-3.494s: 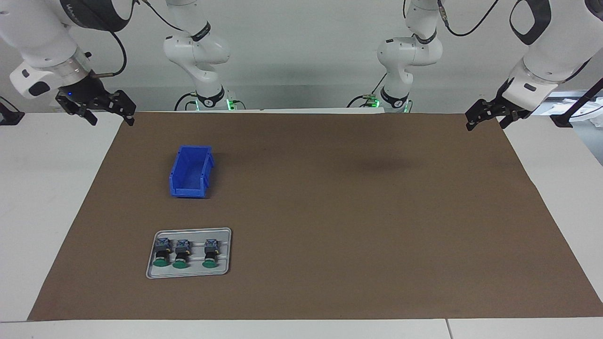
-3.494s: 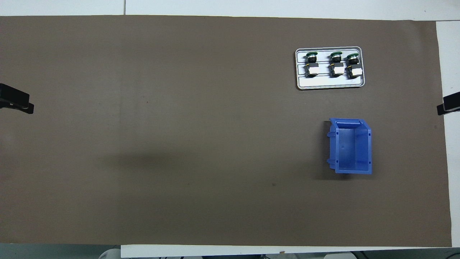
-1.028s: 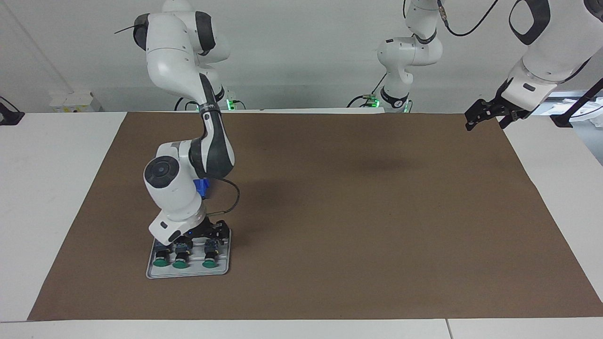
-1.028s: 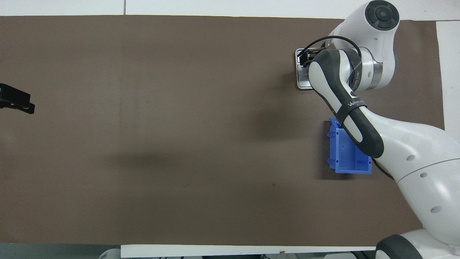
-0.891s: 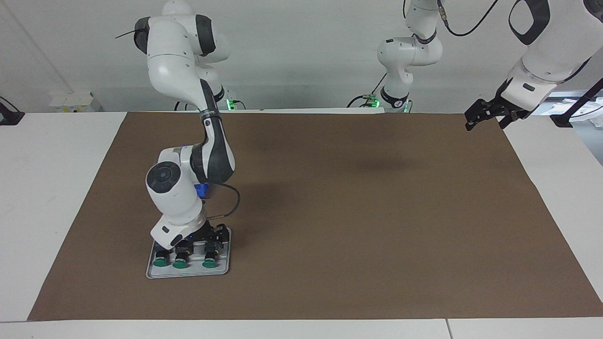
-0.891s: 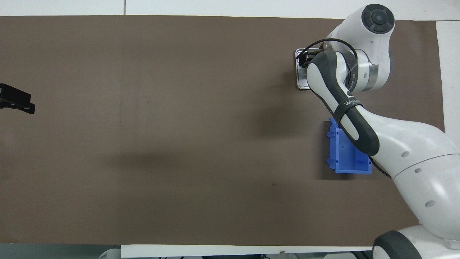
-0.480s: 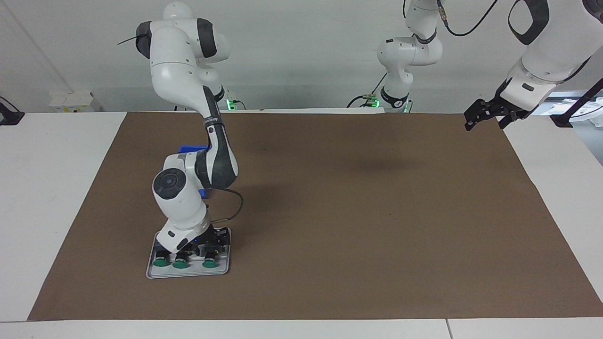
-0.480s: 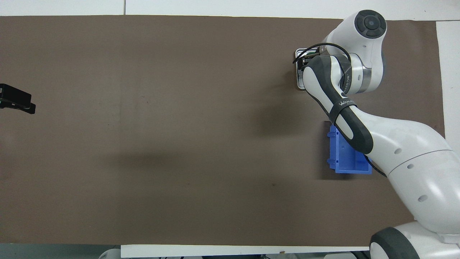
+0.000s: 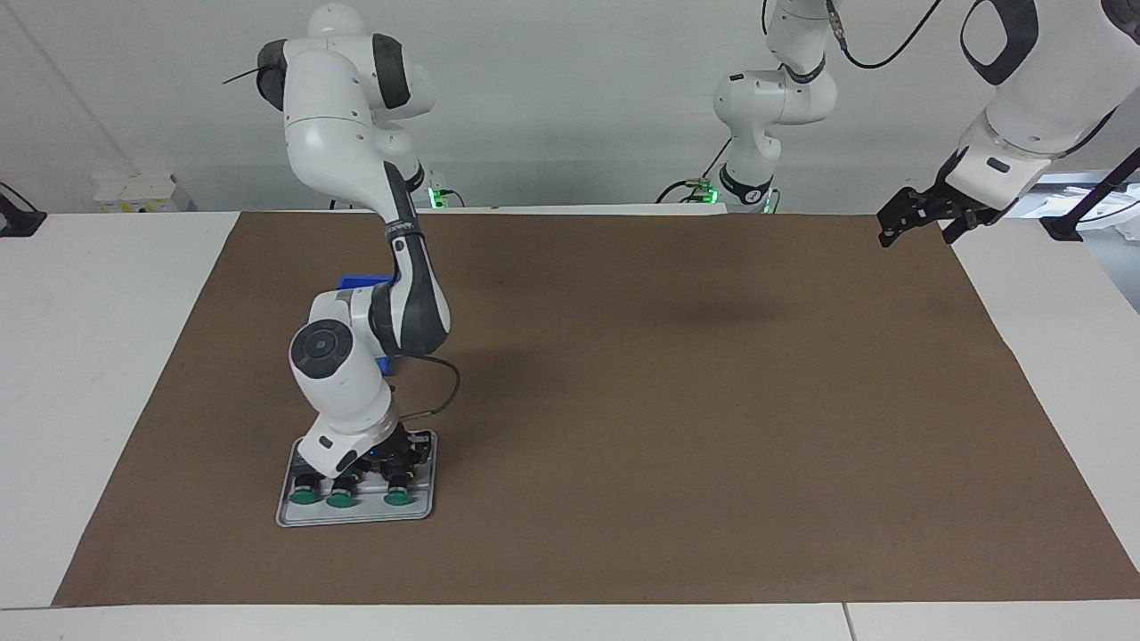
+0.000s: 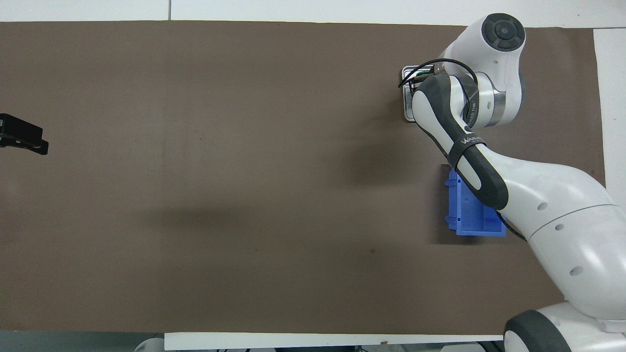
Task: Place and press button with both arms
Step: 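Lift the green button from the tray toward the table center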
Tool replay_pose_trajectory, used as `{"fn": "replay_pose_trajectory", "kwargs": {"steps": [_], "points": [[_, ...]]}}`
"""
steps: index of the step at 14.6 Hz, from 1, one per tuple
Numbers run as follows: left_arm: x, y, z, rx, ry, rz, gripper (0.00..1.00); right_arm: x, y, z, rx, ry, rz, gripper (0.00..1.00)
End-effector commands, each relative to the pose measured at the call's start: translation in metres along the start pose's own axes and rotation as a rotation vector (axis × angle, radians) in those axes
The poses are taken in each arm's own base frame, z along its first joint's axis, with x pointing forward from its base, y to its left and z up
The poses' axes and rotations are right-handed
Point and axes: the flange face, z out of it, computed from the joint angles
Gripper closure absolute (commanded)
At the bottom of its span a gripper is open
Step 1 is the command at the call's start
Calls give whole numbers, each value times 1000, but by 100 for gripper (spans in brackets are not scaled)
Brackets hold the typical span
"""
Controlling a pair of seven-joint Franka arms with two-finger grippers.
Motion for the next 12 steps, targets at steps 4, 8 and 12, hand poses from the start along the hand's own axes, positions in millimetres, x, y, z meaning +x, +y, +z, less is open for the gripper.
{"fn": "replay_pose_trajectory", "kwargs": {"steps": [4, 8, 12], "points": [[-3, 0, 2, 8, 6, 15, 0, -17, -37, -70, 16, -48, 187, 100], [-3, 0, 2, 8, 6, 11, 0, -40, -108, -91, 6, -99, 345, 100], [-3, 0, 2, 8, 5, 5, 0, -80, -199, -77, -35, -135, 591, 100]]}}
